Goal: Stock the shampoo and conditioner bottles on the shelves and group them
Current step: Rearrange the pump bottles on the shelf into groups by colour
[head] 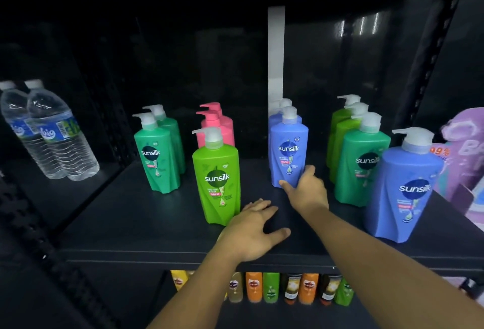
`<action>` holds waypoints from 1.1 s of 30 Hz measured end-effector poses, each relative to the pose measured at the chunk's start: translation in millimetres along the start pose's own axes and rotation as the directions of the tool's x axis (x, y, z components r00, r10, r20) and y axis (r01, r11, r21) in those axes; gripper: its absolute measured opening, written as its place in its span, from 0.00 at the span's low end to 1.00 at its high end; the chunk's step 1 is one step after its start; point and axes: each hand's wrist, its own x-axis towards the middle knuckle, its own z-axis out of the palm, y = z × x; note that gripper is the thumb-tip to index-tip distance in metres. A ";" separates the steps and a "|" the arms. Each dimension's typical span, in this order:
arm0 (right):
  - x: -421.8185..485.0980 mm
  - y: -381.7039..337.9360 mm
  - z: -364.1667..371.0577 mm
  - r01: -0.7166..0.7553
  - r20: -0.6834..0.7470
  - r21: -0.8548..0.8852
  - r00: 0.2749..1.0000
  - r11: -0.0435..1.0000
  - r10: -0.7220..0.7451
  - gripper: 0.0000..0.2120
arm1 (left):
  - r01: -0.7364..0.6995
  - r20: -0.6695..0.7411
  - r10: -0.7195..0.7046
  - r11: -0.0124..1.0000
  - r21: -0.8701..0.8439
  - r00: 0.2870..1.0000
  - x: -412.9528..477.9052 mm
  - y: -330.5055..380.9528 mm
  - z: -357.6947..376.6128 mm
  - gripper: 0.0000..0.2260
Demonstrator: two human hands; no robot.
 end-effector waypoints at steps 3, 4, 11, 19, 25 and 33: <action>-10.1 9.6 -3.4 0.058 0.029 -0.057 0.998 0.997 -0.056 0.25 | 0.004 0.000 -0.004 1.000 -0.002 1.000 0.8 0.4 -1.0 0.35; -16.1 13.3 -5.2 0.101 0.049 -0.055 0.994 0.993 -0.099 0.24 | 0.004 0.002 -0.004 1.000 -0.005 1.000 0.5 0.8 -1.9 0.34; -72.4 33.6 -37.2 0.433 0.413 -0.209 0.852 0.877 -0.322 0.26 | 0.004 0.015 -0.005 0.999 0.052 1.000 -2.6 4.9 -4.1 0.34; -128.7 57.8 -78.0 0.495 0.414 -0.290 0.836 0.819 -0.359 0.28 | 0.004 0.017 -0.006 0.993 0.118 1.000 -5.0 7.6 -3.6 0.34; -150.4 70.4 -110.0 0.366 0.073 -0.133 0.930 0.921 -0.360 0.24 | 0.007 -0.007 -0.006 0.989 0.149 1.000 -10.0 10.6 -3.1 0.33; -123.8 95.2 -136.7 0.085 -0.436 0.235 0.900 0.968 0.027 0.40 | 0.007 -0.027 -0.004 0.992 0.127 1.000 -10.6 10.6 -0.6 0.32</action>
